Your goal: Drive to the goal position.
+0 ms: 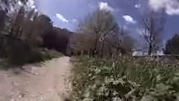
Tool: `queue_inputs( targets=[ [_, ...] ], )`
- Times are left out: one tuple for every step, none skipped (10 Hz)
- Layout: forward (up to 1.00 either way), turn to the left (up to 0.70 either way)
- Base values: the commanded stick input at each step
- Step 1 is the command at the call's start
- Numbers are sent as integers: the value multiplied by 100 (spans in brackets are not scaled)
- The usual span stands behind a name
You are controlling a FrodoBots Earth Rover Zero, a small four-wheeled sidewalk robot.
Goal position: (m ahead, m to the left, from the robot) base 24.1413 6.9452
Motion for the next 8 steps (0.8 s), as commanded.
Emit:
queue_inputs(
  targets=[
    [72, 25],
    [72, 35],
    [72, 0],
    [71, 0],
    [71, 0],
    [71, 0],
    [71, 0],
    [70, 0]
  ],
)
